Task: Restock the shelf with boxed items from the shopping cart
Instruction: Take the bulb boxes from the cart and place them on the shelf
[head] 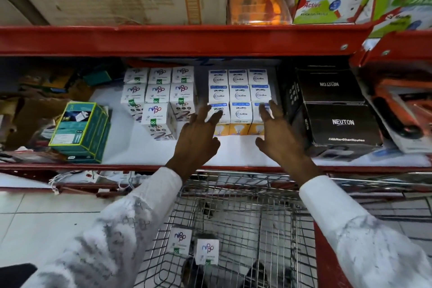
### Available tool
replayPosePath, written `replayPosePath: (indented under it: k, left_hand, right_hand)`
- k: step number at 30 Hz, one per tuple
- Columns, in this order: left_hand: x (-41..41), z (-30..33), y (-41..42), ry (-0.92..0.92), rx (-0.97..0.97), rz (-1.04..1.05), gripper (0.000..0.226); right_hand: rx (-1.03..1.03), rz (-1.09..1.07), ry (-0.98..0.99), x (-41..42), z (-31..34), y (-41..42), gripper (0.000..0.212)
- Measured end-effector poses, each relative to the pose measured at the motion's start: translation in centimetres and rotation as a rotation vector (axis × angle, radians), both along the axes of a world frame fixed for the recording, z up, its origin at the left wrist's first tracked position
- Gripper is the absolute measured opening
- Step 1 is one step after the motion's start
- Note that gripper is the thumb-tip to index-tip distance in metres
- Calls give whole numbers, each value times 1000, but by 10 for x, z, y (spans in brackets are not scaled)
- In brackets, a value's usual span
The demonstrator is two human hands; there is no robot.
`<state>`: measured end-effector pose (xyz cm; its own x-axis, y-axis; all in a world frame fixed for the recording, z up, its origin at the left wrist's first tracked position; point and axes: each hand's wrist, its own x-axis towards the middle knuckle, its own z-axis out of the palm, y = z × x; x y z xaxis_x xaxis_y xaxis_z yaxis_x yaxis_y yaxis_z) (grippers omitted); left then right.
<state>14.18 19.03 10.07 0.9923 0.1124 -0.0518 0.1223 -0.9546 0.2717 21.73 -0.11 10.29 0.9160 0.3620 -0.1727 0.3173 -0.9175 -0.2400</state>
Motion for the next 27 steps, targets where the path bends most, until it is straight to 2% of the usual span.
replayPosePath:
  k: [7, 10, 12, 15, 19, 21, 24, 27]
  left_hand:
    - [-122, -44, 16, 79, 36, -86, 89]
    - [-174, -79, 24, 229, 57, -123, 99]
    - [-200, -103, 27, 377, 55, -139, 104]
    - [-222, -136, 27, 576, 70, -215, 100]
    - [-232, -167, 22, 720, 193, -307, 99]
    - [-232, -173, 17, 724, 239, -319, 92]
    - [-227, -173, 14, 617, 273, -320, 76]
    - [-220, -161, 13, 578, 260, -317, 71]
  right_hand:
    - [30, 129, -71, -121, -36, 1, 94]
    - [40, 186, -32, -173, -71, 5, 85]
    - [-2, 257, 76, -199, -96, 10, 84]
    - [-100, 359, 294, -226, -135, 18, 92]
    - [-242, 421, 467, -250, -172, 29, 105]
    - [-262, 398, 502, -258, -181, 34, 102]
    - [-229, 360, 470, -262, -186, 39, 80]
    - [-126, 305, 444, -259, -178, 39, 66]
